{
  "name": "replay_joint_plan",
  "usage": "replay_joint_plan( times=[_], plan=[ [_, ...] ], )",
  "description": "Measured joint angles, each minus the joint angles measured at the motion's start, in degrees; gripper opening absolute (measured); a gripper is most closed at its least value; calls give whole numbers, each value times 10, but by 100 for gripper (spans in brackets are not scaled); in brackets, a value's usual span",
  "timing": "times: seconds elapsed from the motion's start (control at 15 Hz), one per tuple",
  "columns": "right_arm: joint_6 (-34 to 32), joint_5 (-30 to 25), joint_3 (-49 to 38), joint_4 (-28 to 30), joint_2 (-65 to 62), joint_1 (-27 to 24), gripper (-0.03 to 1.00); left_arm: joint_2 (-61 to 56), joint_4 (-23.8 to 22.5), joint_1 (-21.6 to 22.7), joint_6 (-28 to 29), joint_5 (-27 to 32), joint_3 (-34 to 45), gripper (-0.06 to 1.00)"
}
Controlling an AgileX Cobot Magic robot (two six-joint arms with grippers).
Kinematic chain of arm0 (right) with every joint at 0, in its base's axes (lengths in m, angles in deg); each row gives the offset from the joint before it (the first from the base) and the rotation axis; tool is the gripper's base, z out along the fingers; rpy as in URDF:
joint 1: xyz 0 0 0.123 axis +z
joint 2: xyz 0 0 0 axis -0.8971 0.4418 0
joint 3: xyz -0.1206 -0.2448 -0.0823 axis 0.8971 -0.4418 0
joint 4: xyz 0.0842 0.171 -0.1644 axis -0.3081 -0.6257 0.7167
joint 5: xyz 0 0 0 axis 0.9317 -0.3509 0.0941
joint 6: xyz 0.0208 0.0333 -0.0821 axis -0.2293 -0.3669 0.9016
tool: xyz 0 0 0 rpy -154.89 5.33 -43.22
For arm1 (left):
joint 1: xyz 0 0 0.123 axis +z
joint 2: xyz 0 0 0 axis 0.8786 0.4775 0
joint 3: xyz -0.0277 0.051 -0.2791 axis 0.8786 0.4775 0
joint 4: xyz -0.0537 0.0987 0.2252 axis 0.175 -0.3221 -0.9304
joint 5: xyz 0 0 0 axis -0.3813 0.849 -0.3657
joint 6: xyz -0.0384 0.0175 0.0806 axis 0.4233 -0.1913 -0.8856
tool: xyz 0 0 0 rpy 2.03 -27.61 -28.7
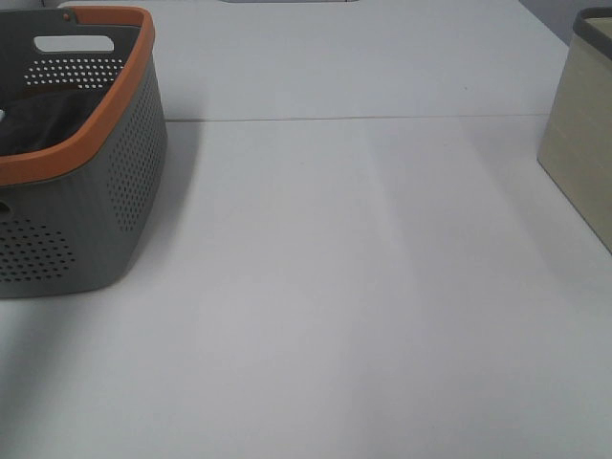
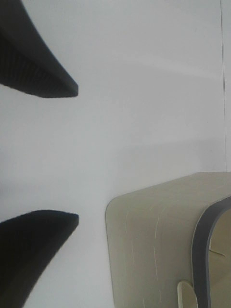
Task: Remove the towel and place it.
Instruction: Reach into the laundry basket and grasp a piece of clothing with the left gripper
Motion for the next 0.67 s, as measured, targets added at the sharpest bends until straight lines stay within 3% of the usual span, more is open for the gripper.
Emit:
replay_joint_plan(
  times=[0.47, 0.67],
  plan=[
    [0, 0, 0, 0, 0, 0, 59, 213, -9, 0, -147, -64, -30, 98],
    [0, 0, 0, 0, 0, 0, 59, 281, 10, 0, -209, -70, -32, 98]
  ],
)
